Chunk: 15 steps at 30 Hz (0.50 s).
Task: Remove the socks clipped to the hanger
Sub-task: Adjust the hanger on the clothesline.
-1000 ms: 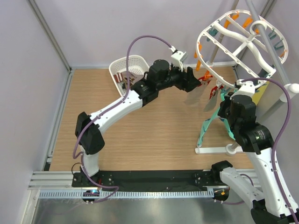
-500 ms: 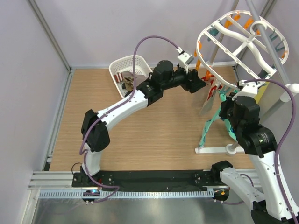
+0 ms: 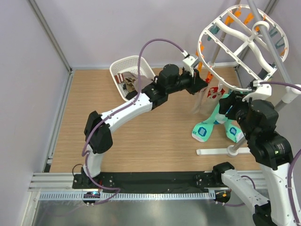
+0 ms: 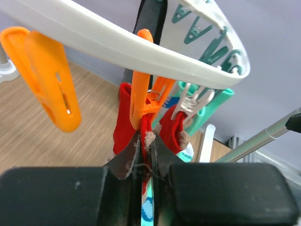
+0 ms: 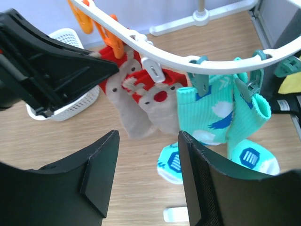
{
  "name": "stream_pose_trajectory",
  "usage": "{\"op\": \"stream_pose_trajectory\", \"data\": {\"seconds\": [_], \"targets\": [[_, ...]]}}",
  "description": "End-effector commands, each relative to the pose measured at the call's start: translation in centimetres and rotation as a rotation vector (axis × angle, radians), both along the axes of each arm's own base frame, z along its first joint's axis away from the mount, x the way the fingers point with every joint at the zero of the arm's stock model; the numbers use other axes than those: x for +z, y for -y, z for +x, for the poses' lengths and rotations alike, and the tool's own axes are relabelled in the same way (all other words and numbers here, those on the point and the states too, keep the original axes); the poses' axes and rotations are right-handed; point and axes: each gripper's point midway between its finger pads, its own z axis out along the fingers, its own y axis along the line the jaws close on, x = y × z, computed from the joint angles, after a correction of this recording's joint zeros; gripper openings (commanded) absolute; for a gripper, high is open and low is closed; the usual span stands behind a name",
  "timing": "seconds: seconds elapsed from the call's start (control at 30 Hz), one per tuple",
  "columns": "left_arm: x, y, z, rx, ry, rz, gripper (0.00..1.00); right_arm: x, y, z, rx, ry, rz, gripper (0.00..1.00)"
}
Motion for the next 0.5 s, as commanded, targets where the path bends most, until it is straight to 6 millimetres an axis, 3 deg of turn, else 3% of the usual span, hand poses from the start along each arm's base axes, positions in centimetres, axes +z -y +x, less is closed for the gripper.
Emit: {"op": "stream_pose_trajectory", "data": {"seconds": [0.0,0.13,0.17,0.2,0.37,0.47], "targets": [[6.1,-0.9,-1.4,-0.023,0.005,-0.126,0.02,3.4,-1.6,0.6,0.064,0.103,0.069,0.60],[6.8,-0.7,-2.1,-0.062,-0.091,-0.170,0.01,2.3,-3.8,1.9,0.151,0.093,0.116,0.60],[7.8,-0.7,-2.3,-0.068,-0.111,-0.188,0.00,1.2,-4.2,2.4,0.160,0.090,0.123,0.61],[7.4,-0.7,-2.2,-0.066,-0.136,-0.170,0.00,0.7,-4.6,2.5,0.182,0.089,0.130,0.61],[8.3,-1.4,-1.8,-0.009,-0.185,-0.189,0.02,-3.5,-5.5,3.7,0.199,0.039,0.129,0.69],[8.1,-2.0,-1.4,0.037,-0.235,-0.191,0.05,-4.4,-6.0,3.8,0.208,0.058,0.133,0.72]]}}
